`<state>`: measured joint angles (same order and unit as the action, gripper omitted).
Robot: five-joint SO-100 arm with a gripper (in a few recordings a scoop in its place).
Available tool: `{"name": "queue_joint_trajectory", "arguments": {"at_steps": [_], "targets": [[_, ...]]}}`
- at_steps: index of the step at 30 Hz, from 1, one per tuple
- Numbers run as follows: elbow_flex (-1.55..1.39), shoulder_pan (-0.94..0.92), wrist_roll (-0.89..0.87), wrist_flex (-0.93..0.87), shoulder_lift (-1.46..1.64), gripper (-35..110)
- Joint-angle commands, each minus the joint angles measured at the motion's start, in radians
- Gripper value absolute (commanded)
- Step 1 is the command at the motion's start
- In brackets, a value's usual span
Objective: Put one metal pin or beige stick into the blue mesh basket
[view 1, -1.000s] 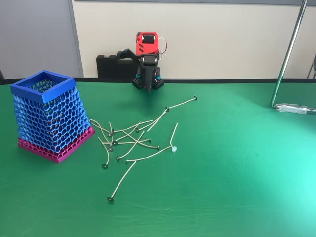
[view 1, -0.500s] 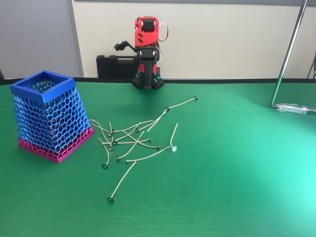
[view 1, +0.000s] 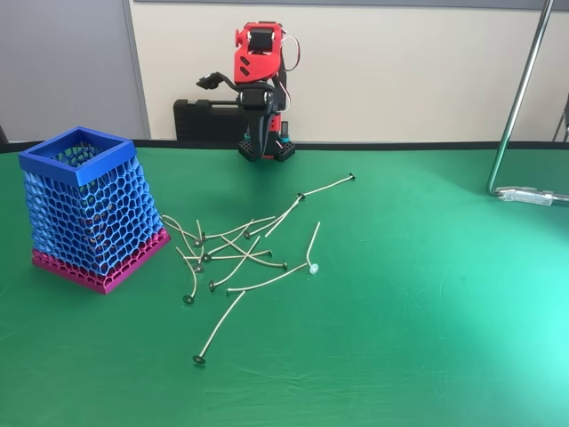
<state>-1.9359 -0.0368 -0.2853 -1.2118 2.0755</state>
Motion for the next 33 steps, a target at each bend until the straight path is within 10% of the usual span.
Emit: {"name": "queue_joint_trajectory", "arguments": {"at_steps": [1, 33], "targets": [[0.163, -0.011, -0.034, -0.032, -0.118, 0], [0.505, -0.069, -0.186, -0.095, -0.623, 10]]}}
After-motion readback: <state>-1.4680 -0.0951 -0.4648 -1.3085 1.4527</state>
